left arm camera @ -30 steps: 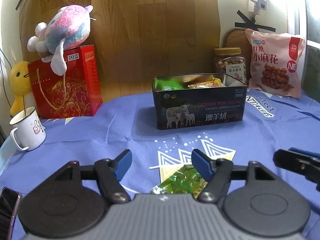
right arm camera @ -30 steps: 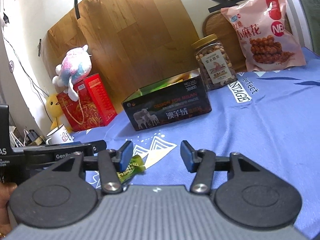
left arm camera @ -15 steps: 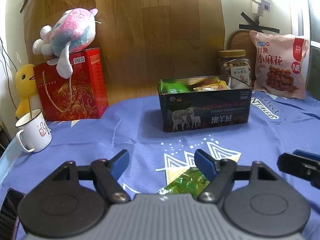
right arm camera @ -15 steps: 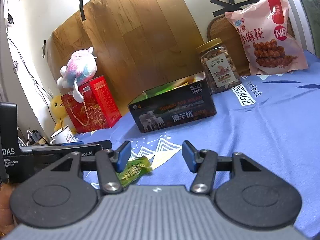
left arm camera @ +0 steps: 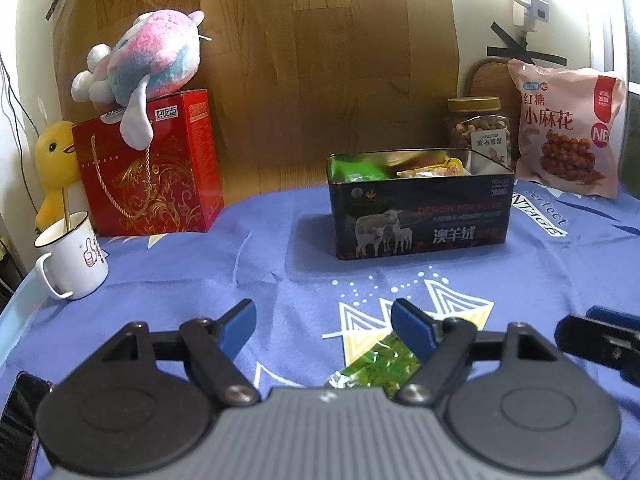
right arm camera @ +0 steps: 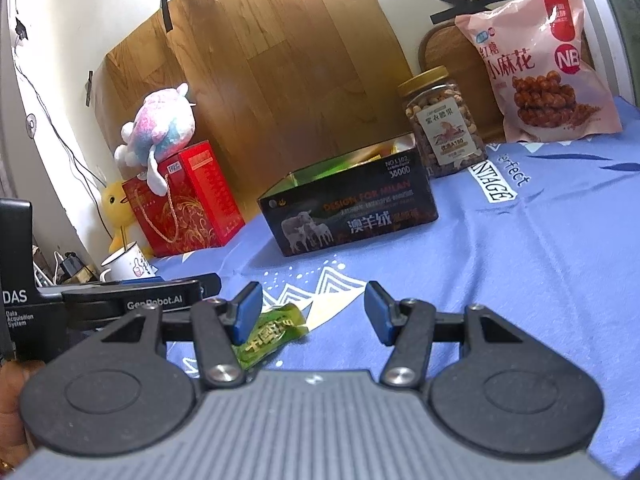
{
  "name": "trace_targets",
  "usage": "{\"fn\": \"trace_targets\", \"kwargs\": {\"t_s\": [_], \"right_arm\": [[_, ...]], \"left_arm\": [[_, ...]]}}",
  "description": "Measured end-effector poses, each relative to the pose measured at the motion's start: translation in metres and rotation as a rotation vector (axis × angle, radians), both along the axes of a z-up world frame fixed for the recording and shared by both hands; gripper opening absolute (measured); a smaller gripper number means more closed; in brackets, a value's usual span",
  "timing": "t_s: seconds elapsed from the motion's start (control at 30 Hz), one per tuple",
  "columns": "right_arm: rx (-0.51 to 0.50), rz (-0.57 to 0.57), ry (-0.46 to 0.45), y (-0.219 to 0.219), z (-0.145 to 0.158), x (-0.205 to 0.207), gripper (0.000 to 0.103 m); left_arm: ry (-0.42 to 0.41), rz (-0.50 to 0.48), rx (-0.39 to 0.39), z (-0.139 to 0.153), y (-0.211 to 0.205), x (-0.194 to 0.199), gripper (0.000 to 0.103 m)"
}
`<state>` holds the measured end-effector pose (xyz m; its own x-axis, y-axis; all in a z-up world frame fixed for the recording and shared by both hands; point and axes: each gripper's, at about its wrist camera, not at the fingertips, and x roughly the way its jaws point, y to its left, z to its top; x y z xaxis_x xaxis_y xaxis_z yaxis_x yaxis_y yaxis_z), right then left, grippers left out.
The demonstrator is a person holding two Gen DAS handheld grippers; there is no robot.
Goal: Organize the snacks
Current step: 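Reach the open left gripper down to the green candy packet on the cloth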
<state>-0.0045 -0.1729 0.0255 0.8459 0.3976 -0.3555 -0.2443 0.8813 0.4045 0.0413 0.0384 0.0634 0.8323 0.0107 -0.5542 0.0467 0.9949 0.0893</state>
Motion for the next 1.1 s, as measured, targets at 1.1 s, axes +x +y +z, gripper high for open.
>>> {"fn": "trace_targets", "kwargs": {"t_s": [1.1], "right_arm": [[-0.015,0.065,0.075,0.008,-0.010,0.019,0.059]], "left_arm": [[0.038,0.073,0.032,-0.018,0.020,0.021,0.077]]}}
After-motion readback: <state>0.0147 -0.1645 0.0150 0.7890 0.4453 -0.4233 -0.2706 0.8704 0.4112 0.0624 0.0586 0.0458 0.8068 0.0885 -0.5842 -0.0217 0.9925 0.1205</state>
